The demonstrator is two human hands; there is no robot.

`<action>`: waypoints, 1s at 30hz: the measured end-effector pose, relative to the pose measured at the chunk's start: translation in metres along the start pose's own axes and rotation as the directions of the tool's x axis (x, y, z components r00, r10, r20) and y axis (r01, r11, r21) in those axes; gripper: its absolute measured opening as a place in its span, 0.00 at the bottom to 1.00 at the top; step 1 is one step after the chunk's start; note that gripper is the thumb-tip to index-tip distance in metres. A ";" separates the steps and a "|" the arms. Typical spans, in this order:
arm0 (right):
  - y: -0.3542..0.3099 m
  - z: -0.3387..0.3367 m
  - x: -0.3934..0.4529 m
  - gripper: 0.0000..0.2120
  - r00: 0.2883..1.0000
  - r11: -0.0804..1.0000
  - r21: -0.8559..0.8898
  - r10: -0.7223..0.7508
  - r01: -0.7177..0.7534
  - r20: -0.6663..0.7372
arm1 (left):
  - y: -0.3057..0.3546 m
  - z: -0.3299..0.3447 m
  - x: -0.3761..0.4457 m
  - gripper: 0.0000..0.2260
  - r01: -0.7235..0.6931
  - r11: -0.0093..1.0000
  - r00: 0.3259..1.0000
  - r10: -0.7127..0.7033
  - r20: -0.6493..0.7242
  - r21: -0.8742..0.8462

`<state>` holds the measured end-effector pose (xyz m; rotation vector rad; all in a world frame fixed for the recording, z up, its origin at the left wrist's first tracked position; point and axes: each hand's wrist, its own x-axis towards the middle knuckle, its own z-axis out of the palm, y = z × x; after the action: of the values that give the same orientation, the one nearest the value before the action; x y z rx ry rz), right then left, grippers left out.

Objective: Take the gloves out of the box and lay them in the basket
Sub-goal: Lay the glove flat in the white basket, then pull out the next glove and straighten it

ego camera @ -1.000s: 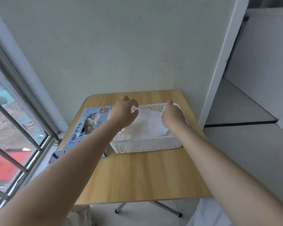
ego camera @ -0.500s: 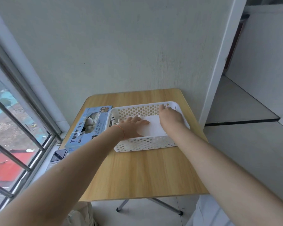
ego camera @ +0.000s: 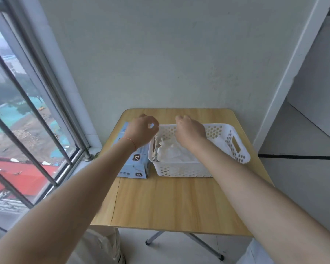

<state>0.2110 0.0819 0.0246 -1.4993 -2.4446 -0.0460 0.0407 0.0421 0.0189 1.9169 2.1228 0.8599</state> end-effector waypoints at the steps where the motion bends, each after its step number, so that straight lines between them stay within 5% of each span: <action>1: -0.012 0.003 0.003 0.08 1.000 0.999 0.033 -0.029 0.029 -0.004 | -0.012 -0.007 -0.002 0.08 0.041 0.999 0.999 -0.041 -0.016 0.006; 3: -0.037 0.011 0.010 0.04 0.996 0.992 0.089 -0.091 0.092 -0.016 | -0.038 -0.019 -0.010 0.13 0.132 0.991 0.991 -0.132 0.011 -0.014; 6: -0.071 0.023 0.021 0.06 0.985 0.978 0.123 -0.169 0.170 -0.011 | -0.067 -0.032 -0.027 0.38 0.239 0.971 0.962 -0.233 0.144 -0.028; 10: -0.103 0.039 0.037 0.11 0.980 0.976 0.105 -0.195 0.191 0.030 | -0.100 -0.033 -0.041 0.58 0.220 0.976 0.938 -0.213 0.273 0.006; 19: -0.131 0.064 0.058 0.11 0.994 0.993 0.103 -0.071 0.062 0.086 | -0.111 -0.024 -0.054 0.56 0.146 0.985 0.956 -0.118 0.268 -0.088; 30: -0.114 0.015 0.039 0.05 0.989 0.795 0.607 -0.078 -0.015 0.127 | -0.103 -0.028 -0.045 0.63 0.202 0.978 0.916 -0.210 0.342 0.060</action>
<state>0.0906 0.0652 0.0324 -1.1886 -2.2560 0.7982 -0.0543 -0.0111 -0.0216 1.6656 2.0724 0.4185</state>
